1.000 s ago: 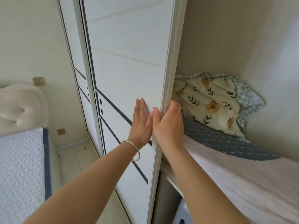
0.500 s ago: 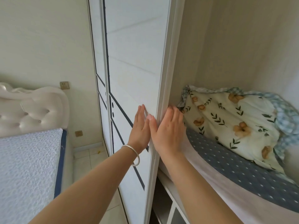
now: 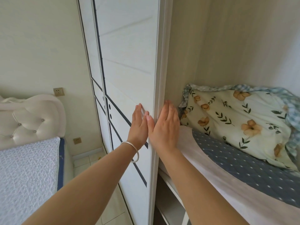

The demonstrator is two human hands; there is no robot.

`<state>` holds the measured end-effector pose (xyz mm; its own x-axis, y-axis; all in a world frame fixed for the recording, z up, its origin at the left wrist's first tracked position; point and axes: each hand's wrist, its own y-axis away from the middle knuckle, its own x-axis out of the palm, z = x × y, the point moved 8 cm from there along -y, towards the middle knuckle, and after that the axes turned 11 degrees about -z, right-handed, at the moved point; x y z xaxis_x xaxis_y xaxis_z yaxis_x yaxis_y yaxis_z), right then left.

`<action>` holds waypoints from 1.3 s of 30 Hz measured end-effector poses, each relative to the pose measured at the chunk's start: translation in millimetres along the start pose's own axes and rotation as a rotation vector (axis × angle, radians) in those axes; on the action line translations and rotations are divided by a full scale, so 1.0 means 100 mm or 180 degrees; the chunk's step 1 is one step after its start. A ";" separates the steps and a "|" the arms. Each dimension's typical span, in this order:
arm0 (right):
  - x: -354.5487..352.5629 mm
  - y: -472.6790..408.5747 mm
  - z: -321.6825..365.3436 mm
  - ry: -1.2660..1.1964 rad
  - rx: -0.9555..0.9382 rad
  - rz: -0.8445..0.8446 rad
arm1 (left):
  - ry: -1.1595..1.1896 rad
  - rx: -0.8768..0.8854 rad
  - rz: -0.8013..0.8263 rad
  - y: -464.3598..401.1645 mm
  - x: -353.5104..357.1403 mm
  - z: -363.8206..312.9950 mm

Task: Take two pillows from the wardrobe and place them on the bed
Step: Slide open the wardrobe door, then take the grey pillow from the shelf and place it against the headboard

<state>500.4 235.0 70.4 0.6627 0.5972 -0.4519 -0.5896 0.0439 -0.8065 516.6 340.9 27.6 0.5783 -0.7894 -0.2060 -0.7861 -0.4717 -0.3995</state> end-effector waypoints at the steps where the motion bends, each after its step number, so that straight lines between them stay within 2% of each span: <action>1: 0.03 -0.01 0.01 -0.0008 -0.0010 0.0051 | -0.0022 0.0005 0.0003 -0.03 -0.01 0.01; 13: 0.19 -0.04 0.00 -0.0154 0.0127 0.0300 | -0.0059 0.0072 0.0013 -0.13 -0.02 0.07; 16: 0.14 -0.03 -0.05 -0.0237 0.0046 0.0308 | -0.0413 0.0144 -0.0423 -0.03 -0.09 -0.02; 18: 0.09 0.03 -0.18 -0.0303 0.0043 0.0313 | -0.0652 0.0672 -0.0881 0.20 -0.17 -0.21; 20: 0.06 0.11 -0.47 -0.0215 0.0160 0.0304 | -0.0933 0.1859 -0.0964 0.51 -0.04 -0.46; 22: 0.06 0.20 -0.88 0.0185 0.0327 0.0404 | -0.1378 0.2970 -0.0576 0.83 0.33 -0.52; 24: 0.01 0.30 -1.33 0.0588 0.0520 0.0525 | -0.1720 0.3276 -0.0034 1.02 0.73 -0.42; 27: -0.20 0.42 -1.91 0.0823 0.0791 0.0577 | -0.2148 0.2802 0.0522 1.11 1.23 -0.17; 31: -0.49 0.50 -2.47 0.1302 0.0932 0.0679 | -0.2538 0.2328 0.0971 1.22 1.74 0.03; 35: -0.65 0.57 -2.88 0.1527 0.1018 0.0874 | -0.2416 0.2043 0.1279 1.38 2.16 0.01; 39: -0.69 0.64 -3.37 0.1696 0.1371 0.1398 | -0.2370 0.1129 0.1449 1.43 2.42 0.23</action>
<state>573.0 -73.2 -78.5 0.3965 0.1750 -0.9012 -0.9008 0.2634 -0.3451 549.5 91.4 -100.1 0.3189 -0.3562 -0.8783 -0.9294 0.0644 -0.3635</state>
